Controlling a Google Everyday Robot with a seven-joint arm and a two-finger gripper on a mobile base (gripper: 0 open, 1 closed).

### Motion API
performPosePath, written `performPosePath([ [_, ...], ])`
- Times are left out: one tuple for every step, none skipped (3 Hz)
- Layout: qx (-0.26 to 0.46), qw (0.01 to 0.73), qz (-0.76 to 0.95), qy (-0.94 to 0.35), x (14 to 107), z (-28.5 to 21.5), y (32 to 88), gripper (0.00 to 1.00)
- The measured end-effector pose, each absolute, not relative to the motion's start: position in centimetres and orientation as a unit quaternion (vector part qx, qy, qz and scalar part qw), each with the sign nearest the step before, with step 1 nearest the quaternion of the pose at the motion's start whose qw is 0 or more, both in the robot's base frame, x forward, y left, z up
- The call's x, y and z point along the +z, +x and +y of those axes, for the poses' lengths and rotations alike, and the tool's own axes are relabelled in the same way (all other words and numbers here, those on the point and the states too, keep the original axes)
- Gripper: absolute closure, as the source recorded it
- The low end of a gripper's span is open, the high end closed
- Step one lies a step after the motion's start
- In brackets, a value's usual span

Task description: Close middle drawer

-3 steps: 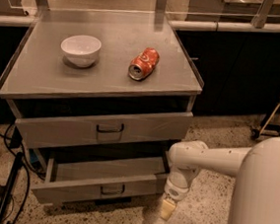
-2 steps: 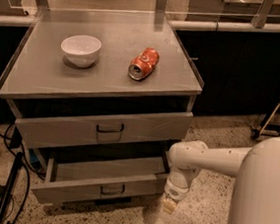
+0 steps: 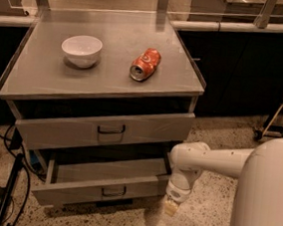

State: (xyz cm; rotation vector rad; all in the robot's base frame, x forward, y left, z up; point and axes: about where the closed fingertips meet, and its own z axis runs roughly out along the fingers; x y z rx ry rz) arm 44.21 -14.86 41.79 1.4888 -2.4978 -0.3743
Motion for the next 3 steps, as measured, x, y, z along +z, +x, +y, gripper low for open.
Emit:
performPosePath([
  [-0.126,0.095,-0.846,0.510,41.5,-14.5,44.5,1.00],
  [-0.119,0.075,-0.851,0.505,41.4,-14.4,46.0,1.00],
  [-0.107,0.059,-0.860,0.495,41.6,-14.5,48.1,1.00],
])
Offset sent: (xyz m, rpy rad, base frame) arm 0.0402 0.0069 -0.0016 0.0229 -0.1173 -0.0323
